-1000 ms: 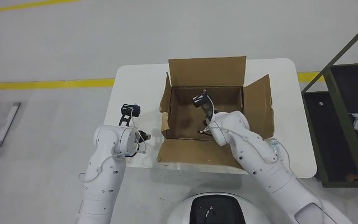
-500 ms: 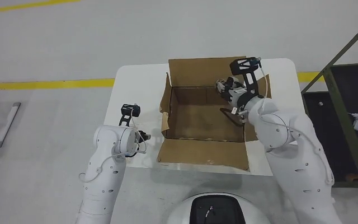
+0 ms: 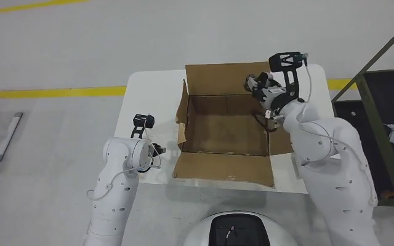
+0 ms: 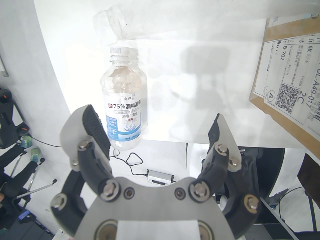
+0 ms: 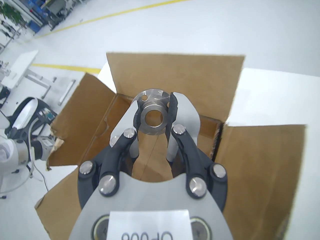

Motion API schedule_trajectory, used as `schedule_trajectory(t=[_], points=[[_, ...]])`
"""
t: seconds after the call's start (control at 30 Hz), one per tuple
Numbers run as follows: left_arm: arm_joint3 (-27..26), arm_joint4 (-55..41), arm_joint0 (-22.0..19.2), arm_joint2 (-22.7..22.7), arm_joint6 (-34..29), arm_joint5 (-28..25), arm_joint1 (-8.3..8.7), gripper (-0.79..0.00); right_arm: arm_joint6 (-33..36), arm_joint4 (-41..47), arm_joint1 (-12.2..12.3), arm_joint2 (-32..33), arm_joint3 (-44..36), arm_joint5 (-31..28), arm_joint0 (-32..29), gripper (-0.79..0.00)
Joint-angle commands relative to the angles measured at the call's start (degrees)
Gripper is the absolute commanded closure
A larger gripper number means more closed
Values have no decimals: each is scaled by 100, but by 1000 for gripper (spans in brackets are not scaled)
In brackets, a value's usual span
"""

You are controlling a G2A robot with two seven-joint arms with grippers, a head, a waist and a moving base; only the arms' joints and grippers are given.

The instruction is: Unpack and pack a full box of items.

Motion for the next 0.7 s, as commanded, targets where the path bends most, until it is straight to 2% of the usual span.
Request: schedule_trajectory(t=[0.0,0.13,0.2,0.33,0.53,0.67], points=[[0,0,0,0,0,0,0,-785,-52,-1,39,391,-225,-16,43,0],[0,0,0,0,0,0,0,-785,84,-403,147,1188,-713,-71,-13,0],[0,0,0,0,0,0,0,-785,349,-882,217,1561,-808,-210,-139,0],[0,0,0,0,0,0,0,-785,922,-1158,308,2188,-796,-388,-571,0],[0,0,0,0,0,0,0,-785,1728,-1428,384,2707,-663,-673,-1648,0],[0,0,0,0,0,0,0,-785,2030,-1628,412,2672,-510,-923,-2183,0]])
